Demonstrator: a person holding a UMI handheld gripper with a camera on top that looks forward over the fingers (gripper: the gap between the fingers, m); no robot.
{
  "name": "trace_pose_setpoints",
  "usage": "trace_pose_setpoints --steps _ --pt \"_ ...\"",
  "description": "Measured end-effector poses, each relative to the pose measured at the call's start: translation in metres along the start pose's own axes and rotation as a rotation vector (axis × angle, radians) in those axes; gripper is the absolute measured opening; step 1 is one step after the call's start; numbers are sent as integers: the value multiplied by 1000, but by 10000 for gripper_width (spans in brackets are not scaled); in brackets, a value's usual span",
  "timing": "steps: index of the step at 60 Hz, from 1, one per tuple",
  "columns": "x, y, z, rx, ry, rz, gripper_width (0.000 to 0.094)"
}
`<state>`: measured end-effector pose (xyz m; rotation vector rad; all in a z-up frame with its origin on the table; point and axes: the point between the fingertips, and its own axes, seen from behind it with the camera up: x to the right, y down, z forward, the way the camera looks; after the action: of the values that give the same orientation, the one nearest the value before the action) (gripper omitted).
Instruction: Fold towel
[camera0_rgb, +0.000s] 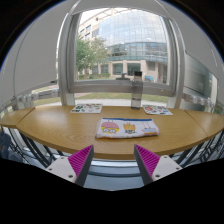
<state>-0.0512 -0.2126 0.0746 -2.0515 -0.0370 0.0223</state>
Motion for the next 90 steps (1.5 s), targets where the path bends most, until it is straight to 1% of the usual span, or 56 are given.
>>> trace_pose_setpoints --steps 13,20,22,24,29,34,35,36,41,44,48,54,57,61,64,69,73,79,87,90 --pt "-52 -27 108 -12 -36 -1 795" --pt "-61 -39 163 -34 -14 -2 727" --pt "-61 -40 176 -47 0 -6 692" --pt "-59 -41 187 -55 19 -9 654" --pt "-56 -36 206 -88 44 -34 519" --pt "-59 -22 215 -139 46 -53 369" --pt "-60 -19 216 -149 47 -59 352" --pt "-60 -22 216 -136 48 -65 332" --pt "-60 -20 214 -139 50 -103 131" --pt "-55 -21 214 -134 74 -101 23" --pt "-55 -20 214 -132 75 -83 27" --pt "-56 -22 218 -139 38 -35 27" --pt "-57 -24 215 -143 2 6 27" --pt "-60 -35 207 -142 -74 66 27" --pt "-55 -57 196 -108 -121 90 27" --pt "-28 -93 179 -43 -159 110 26" --pt "7 -114 168 -12 -161 121 26" --pt "68 -122 165 1 -135 133 25" --pt "140 -95 178 -55 -101 135 25" --pt "163 -78 186 -80 -77 129 25"
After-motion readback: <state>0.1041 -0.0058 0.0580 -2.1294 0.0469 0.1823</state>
